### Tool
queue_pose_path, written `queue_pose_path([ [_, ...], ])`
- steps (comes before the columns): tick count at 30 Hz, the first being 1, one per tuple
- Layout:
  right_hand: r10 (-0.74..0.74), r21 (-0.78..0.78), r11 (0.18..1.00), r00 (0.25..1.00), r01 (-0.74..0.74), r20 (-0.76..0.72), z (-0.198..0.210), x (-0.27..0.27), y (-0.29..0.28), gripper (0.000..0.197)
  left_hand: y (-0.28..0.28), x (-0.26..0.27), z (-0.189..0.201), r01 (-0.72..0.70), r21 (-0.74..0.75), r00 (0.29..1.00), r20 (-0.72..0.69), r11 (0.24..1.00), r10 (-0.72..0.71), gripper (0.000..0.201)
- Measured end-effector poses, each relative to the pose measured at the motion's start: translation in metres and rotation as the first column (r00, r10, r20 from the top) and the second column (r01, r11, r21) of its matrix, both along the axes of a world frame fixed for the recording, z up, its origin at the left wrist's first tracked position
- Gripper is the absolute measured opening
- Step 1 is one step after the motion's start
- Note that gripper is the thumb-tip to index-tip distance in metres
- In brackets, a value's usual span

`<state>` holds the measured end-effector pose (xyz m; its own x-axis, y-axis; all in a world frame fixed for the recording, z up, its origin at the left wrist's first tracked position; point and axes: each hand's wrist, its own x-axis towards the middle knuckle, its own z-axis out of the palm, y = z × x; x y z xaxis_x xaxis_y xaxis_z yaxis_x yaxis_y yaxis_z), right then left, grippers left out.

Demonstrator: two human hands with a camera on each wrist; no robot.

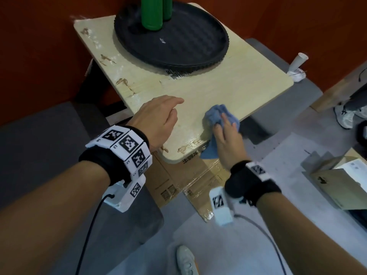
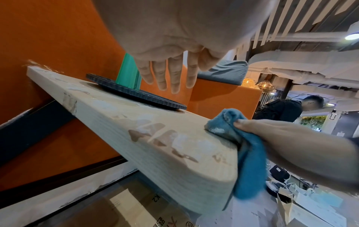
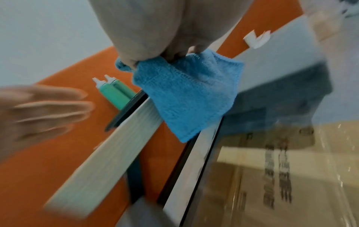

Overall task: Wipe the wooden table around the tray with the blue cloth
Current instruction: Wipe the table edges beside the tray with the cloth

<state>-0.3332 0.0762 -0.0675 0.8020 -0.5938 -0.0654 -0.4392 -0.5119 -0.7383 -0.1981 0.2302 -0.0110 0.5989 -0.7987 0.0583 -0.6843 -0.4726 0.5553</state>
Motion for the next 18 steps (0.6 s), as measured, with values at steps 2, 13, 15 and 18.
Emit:
queue_pose_path([
  [2, 0.111, -0.066, 0.992, 0.994, -0.110, 0.003, -0.002, -0.012, 0.041, 0.048, 0.000, 0.001, -0.002, 0.002, -0.002, 1.000, -0.011, 1.000, -0.002, 0.041],
  [13, -0.044, -0.053, 0.997, 0.992, 0.050, 0.118, -0.009, -0.003, 0.007, 0.034, 0.007, 0.000, 0.000, 0.006, -0.011, 1.000, -0.016, 1.000, -0.006, 0.041],
  [15, 0.029, -0.018, 0.999, 0.996, -0.028, 0.085, -0.015, -0.014, 0.031, 0.044, 0.008, 0.001, 0.000, 0.010, -0.013, 1.000, -0.023, 1.000, -0.011, 0.041],
  [18, 0.246, -0.105, 0.964, 0.969, -0.243, 0.017, -0.017, -0.029, 0.046, 0.047, 0.008, 0.004, 0.000, 0.014, -0.007, 0.999, -0.030, 1.000, -0.015, 0.041],
])
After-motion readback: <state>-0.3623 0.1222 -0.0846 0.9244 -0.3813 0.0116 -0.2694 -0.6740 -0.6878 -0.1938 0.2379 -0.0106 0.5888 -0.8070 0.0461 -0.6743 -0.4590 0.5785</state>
